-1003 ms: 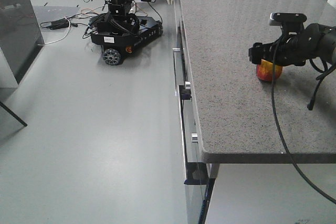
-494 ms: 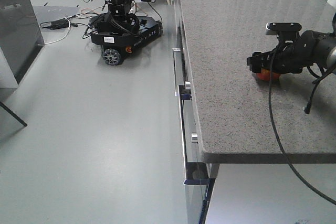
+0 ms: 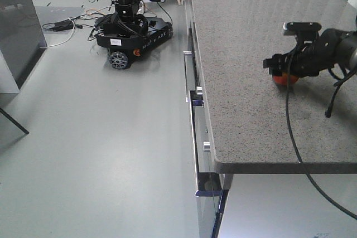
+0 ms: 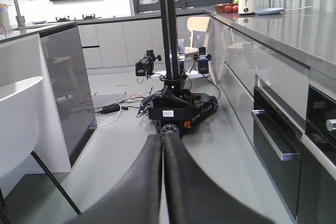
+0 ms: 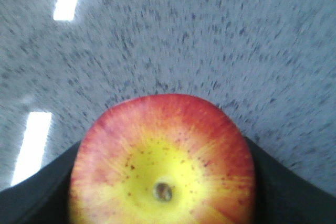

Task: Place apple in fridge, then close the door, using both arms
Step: 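Lift the apple off the counter with the right gripper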

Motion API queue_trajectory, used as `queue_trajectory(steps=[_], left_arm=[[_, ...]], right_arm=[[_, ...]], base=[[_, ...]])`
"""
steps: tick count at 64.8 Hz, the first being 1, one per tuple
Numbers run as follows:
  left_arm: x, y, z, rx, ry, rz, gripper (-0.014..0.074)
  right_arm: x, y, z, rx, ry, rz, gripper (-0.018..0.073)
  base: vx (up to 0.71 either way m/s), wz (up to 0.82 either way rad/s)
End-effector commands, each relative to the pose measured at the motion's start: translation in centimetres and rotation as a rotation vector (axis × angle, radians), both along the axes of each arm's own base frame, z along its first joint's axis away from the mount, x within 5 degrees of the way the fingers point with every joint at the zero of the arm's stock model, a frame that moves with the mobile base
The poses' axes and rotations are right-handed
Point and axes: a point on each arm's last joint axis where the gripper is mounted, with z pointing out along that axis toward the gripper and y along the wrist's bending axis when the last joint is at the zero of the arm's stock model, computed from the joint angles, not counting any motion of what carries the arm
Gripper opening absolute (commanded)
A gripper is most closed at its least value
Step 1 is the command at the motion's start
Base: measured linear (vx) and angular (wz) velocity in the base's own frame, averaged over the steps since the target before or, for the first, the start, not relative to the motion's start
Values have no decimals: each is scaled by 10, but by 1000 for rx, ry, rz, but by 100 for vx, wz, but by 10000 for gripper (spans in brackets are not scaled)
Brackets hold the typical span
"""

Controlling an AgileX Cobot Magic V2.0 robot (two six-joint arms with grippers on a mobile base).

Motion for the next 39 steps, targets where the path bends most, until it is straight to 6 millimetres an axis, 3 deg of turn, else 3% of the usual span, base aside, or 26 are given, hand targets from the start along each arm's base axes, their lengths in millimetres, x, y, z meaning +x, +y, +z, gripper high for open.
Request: queue_trajectory(steps=[1,11,20,31,39], left_arm=[[0,-1,-2,-11,-59,-12,-6],[0,-1,-2,-11,-59,-12,-6],[0,-1,-2,-11,-59,-12,-6],[0,-1,-2,-11,-59,-12,-6],[0,-1,-2,-11,-59,-12,-6]], right_arm=[[-14,-2,108,-22,-298,-7,74],[-49,4,178,18,-392,2,41],[-80,8,214,28,-406,18,40],[-101,10,233,26,-396,30,41],[-119,13,235,38,-290,55,42]], base=[[0,0],[0,0],[0,0],[0,0],[0,0]])
